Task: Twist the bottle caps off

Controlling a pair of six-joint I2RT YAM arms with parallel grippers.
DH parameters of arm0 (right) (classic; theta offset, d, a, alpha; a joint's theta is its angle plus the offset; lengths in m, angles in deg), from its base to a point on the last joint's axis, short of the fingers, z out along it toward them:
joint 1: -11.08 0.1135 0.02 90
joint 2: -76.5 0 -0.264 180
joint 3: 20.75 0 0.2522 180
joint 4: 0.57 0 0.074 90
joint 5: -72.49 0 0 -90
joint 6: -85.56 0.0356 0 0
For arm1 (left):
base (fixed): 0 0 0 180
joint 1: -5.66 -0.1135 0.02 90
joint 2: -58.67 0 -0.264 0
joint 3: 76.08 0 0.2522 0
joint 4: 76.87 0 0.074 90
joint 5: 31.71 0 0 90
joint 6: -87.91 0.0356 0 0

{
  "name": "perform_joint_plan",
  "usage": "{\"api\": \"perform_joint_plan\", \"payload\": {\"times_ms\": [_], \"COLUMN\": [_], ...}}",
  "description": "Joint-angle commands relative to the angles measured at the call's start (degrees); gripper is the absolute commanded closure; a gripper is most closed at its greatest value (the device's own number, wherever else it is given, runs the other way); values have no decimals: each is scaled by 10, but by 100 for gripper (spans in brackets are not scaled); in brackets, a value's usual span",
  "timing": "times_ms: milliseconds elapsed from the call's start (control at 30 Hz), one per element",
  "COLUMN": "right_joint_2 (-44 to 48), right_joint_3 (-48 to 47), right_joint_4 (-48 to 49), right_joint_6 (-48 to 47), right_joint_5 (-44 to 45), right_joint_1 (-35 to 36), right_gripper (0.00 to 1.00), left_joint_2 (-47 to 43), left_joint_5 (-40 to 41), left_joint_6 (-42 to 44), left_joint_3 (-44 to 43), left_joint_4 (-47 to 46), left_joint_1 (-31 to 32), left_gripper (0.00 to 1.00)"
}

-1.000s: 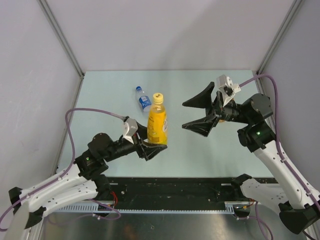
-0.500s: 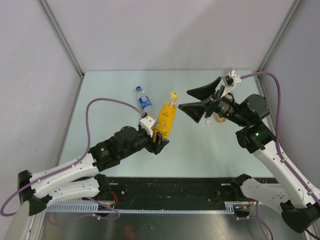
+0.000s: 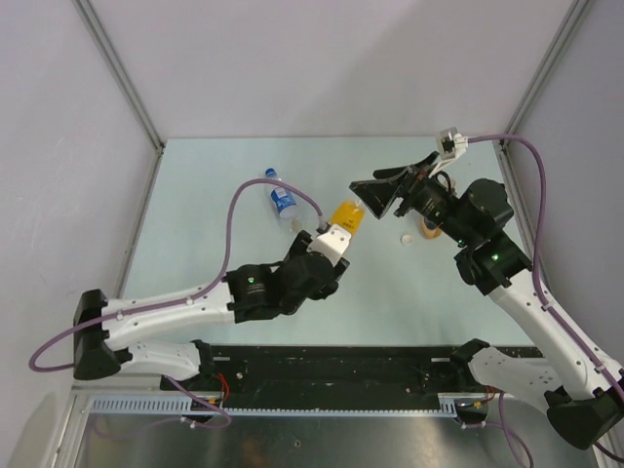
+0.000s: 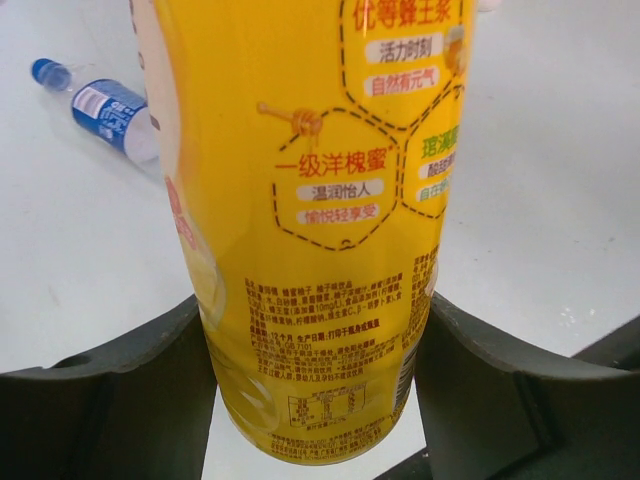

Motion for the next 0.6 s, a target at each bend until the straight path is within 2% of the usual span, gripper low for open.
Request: {"api": "perform_joint_plan", "payload": {"times_ms": [0,233,467,567], "right_joint_2": [6,-15,-40,-50], "right_joint_3": [-3,-28,-30,-29], "right_joint_4": [-20,-103,-117,-111], "right_joint_6": [15,9,36,42], "right_joint_5": [64,105,38,14], "right_joint_1": [3,-3,-58,-64], "right_gripper": [5,12,19,27], "left_joint_2": [36,67,73,77], "left_joint_5": [116,161,168,164], "left_joint_6": [-19,-34,-39,-36], "left_joint_3": [-58,-86,-92,-93], "left_joint_4": [56,88,101,105], "left_joint_1": [23,35,36,37], "left_gripper": [100,100,100,100]}}
